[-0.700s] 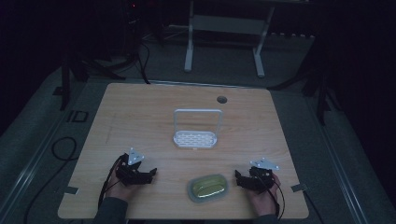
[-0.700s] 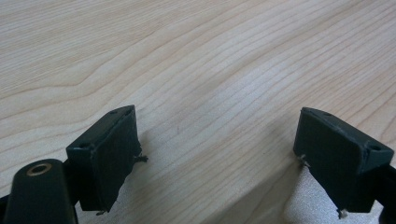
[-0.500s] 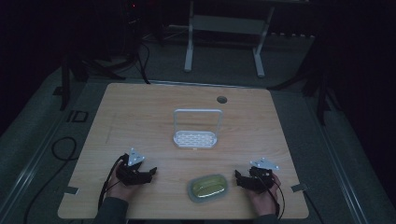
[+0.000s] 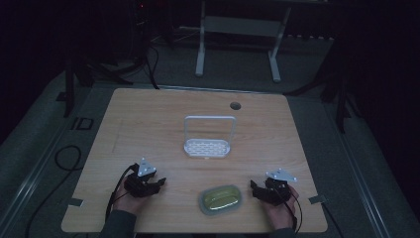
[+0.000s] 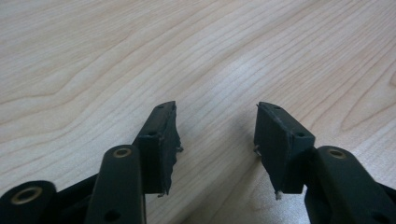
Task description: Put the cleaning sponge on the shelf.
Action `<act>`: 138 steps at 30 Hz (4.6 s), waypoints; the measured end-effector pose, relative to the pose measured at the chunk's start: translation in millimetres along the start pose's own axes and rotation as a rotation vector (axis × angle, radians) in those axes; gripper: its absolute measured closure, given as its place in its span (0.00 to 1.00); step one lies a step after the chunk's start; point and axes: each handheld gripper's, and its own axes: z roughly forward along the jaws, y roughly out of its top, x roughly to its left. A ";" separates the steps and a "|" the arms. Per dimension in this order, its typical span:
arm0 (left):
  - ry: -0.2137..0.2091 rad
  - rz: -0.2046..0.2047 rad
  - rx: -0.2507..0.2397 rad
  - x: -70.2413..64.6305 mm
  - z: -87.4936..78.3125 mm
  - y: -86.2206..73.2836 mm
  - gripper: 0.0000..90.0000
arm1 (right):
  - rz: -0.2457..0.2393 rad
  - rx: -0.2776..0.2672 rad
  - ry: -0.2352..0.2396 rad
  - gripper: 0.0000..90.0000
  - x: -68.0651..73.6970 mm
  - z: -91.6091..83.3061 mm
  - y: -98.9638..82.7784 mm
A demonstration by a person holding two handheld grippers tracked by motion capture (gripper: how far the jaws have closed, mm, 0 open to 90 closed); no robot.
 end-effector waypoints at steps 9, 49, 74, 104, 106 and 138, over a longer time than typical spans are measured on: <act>-0.004 0.002 -0.002 -0.1 0.6 -0.1 0.53 | -0.045 -0.076 0.077 0.76 10.1 -20.9 3.7; -0.007 0.002 -0.014 -1.1 1.8 -0.9 0.50 | -0.194 -0.163 0.446 1.00 74.4 -51.0 18.4; -0.007 0.002 -0.015 -1.0 1.9 -1.0 0.50 | -0.332 -0.127 0.537 1.00 122.8 -45.1 11.3; -0.009 0.001 -0.017 -0.9 1.8 -1.3 0.50 | -0.247 -0.107 0.370 1.00 114.5 -29.2 19.5; -0.009 0.001 -0.017 -1.0 1.8 -1.3 0.50 | -0.239 -0.106 0.359 1.00 112.6 -28.9 19.7; -0.010 0.000 -0.024 -0.7 2.5 -1.5 0.49 | -0.225 -0.107 0.385 0.91 71.0 -46.4 48.7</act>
